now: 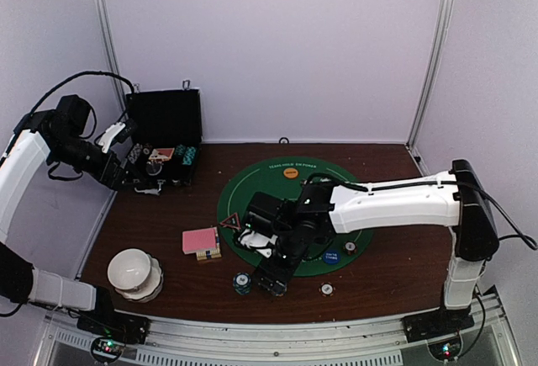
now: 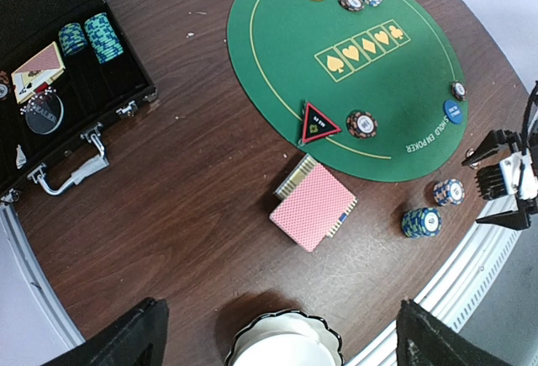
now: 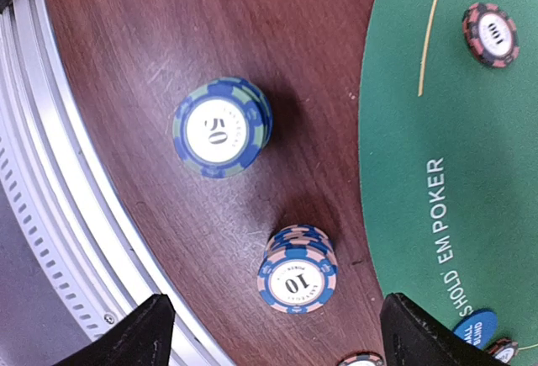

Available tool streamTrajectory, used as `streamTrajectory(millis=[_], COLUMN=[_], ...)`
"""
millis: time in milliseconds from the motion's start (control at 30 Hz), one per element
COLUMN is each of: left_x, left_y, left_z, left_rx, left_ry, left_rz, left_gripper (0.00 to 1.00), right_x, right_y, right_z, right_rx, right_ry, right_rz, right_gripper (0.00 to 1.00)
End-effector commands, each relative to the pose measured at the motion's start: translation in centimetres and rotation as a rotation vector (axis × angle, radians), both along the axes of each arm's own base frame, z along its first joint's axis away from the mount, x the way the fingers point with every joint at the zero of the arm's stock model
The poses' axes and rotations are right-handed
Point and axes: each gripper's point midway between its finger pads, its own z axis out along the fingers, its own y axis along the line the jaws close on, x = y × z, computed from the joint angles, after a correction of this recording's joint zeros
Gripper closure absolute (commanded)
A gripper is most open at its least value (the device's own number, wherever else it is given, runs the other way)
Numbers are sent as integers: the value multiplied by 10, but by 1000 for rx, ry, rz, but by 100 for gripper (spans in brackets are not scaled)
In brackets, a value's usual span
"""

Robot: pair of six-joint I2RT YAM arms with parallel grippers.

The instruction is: Distribute texas hold em gaming equipment

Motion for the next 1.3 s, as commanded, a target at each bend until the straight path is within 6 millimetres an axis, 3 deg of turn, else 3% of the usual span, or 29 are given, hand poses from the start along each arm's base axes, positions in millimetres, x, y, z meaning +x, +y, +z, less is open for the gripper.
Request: streamTrajectory(millis=[0,300,733,967,1267], left_x=[-2,-3,-2,-2,-3], left_y=[2,1,1,1,0], left_z=[10,11,11,10,10], left_rx=[6,3,2,1,-5], left_ry=[-36,-37,-39,-35,-32], left_rz=[-4,-6,-6,-6,-8], left_gripper=[2,2,2,2,2], right_x=[-13,-10,-3,0,0], right_y=[-6,-14,-15,-14,-13], right_z=[-21,-47,-61,-56,-51], right_rx=[-50,-125,-159,-150,-148], right_ry=[60,53,41,36,34], right_rz=[22,33,28,25,27], right_gripper=[12,19,35,44,45])
